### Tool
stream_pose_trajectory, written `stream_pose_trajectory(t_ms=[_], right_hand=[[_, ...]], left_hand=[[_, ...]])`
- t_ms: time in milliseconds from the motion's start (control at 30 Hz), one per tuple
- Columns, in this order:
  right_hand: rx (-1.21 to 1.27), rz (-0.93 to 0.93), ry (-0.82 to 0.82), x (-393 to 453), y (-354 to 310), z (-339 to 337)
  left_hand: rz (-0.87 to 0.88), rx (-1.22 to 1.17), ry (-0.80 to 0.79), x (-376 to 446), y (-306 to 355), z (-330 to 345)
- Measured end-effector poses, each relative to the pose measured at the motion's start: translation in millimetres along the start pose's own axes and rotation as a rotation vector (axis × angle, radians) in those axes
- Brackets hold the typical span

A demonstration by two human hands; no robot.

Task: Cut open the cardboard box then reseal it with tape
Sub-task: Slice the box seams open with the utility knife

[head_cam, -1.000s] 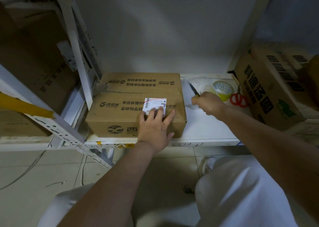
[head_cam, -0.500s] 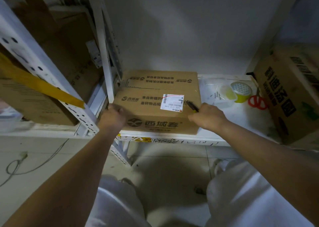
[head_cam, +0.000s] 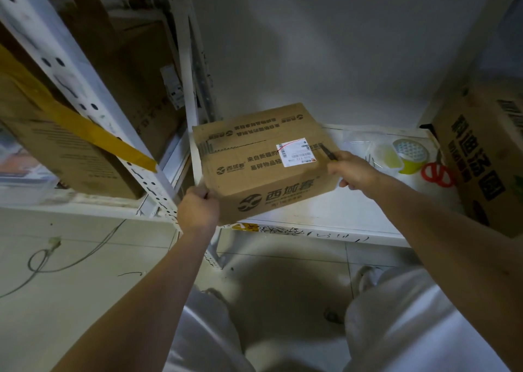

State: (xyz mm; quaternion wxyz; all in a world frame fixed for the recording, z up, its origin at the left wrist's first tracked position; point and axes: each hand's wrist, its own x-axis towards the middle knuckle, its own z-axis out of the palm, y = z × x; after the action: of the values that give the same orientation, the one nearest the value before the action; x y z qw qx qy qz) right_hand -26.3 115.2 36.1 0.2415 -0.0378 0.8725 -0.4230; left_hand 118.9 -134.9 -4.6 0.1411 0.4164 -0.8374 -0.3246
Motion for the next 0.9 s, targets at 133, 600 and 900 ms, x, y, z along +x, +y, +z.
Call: stream_pose_trajectory(t_ms=[133, 600, 900], right_hand=[[0.032, -0.003, -0.039, 2, 2, -3], [0.037, -0.085, 0.009, -5, -24, 56], [-0.052, -0.128, -0.020, -16, -24, 63]], left_hand=[[-0.110, -0.143, 0.005, -5, -2, 1], [-0.381, -0.666, -0.271, -47, 16, 24], [-0.267, -0.369, -0.084, -22, 19, 13]])
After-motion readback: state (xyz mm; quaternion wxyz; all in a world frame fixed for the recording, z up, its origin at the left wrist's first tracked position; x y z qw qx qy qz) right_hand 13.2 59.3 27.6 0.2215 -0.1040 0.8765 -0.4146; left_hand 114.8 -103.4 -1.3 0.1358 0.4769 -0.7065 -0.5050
